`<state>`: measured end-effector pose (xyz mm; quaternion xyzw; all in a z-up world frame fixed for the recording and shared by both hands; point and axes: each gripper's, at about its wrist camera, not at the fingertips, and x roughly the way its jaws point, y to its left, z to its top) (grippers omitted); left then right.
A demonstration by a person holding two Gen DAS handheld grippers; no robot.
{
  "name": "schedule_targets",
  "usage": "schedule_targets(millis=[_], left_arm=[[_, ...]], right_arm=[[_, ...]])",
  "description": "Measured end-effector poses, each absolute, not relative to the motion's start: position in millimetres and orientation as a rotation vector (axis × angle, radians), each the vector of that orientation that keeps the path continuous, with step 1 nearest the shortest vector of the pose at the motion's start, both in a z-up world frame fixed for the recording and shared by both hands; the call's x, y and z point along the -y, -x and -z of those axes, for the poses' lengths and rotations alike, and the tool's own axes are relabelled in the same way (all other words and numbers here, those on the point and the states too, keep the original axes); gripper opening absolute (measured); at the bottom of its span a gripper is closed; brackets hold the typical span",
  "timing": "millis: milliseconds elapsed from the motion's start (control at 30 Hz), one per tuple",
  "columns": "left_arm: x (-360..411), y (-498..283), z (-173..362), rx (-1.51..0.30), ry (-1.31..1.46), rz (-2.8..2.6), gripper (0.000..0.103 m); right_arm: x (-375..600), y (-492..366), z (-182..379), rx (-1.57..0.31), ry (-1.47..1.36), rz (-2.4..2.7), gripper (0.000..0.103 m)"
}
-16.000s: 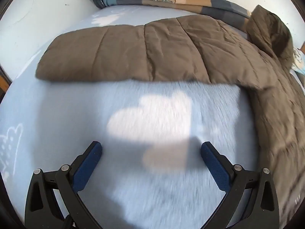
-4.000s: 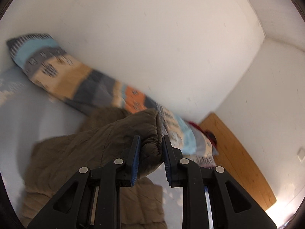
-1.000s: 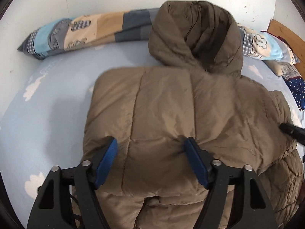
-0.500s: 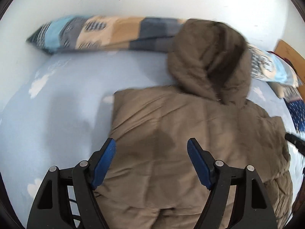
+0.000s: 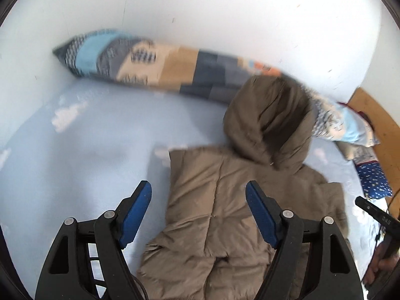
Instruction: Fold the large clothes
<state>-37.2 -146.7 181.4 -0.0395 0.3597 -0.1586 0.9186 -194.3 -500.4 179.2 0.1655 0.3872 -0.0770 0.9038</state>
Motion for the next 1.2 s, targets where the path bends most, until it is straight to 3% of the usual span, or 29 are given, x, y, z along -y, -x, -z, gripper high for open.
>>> schedule_targets(millis=[233,467,933,1067,1200], left_arm=[[113,139,-251,-0.621,-0.077,0.387,0.077],[101,263,-309,-0.59,-0.108,0.503,0.078],[143,438,-393,-0.448,-0.23,0.865,0.081],[151,470,-413,-0.405,-0.215,1.004,0.084],[157,481,-422,-0.377,-0.215,1.068,0.087]], right_arm=[[490,263,-235,-0.67,-0.341,0.113,0.04],[485,330,-277,-0.542,-0.362,0.056,0.049],[475,450,-287,-0.402,-0.368,-0.003,0.051],[484,477,-283,-0.383,-0.389,0.009,0.059],[492,487,-275,-0.398,-0.453,0.016,0.06]])
